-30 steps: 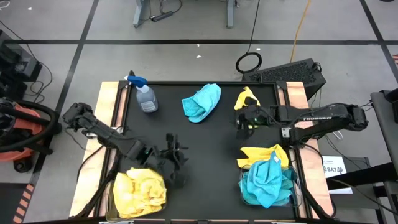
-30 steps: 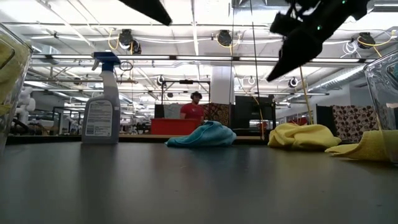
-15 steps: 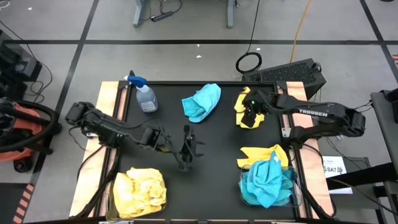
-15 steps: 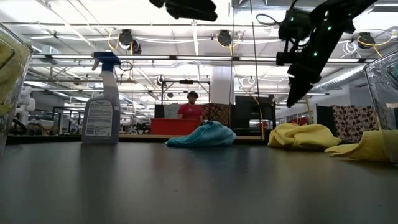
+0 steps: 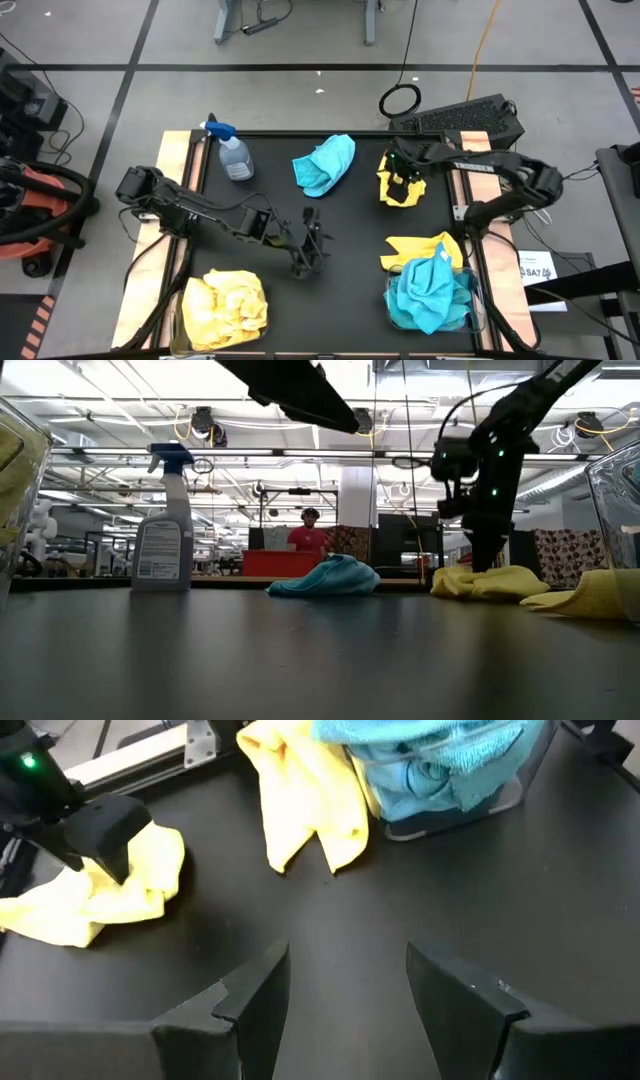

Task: Sort microfiber towel by color & place in baskets
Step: Put the yellow towel into the left transparent bin

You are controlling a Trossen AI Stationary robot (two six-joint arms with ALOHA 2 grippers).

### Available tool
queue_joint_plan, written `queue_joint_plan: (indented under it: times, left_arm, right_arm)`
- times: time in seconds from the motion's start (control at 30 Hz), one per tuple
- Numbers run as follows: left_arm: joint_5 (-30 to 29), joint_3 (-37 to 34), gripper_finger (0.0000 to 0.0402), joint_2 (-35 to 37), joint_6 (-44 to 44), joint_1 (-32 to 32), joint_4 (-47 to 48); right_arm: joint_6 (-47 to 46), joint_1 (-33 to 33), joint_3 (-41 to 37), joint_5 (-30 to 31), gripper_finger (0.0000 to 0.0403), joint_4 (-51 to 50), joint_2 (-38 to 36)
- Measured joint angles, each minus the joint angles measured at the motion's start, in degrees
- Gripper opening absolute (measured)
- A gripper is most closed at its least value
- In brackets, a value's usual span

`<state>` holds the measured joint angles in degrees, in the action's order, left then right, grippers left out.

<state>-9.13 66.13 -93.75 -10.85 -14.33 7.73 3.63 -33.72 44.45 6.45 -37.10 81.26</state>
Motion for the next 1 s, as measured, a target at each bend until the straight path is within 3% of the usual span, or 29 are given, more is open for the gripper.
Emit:
queue_joint_plan:
  times: [0.17, 0.33, 0.43, 0.67, 1.0]
  left_arm:
    - [0.0, 0.0, 0.0208, -0.7, 1.2, 0.0, -0.1]
    - [0.0, 0.0, 0.0208, -0.7, 2.5, -0.4, -0.1]
    - [0.0, 0.0, 0.0208, -0.7, 2.9, -0.8, -0.4]
    - [-0.4, 0.5, 0.0208, -0.7, 3.0, -1.5, -0.3]
    - [-5.1, 2.0, 0.0208, -0.7, 1.2, -2.3, -3.3]
  right_arm:
    - [0.3, -1.9, 0.0, -4.0, 0.0313, 0.5, 5.6]
    - [0.5, -2.3, 0.3, -6.8, 0.027, 0.8, 8.6]
    - [0.5, -2.0, 0.2, -8.0, 0.0213, 0.8, 8.7]
    - [2.2, 0.2, 0.0, -11.3, 0.0023, 0.0, 7.2]
    - [1.7, 8.3, -0.2, -14.1, 0.0011, -0.6, -3.0]
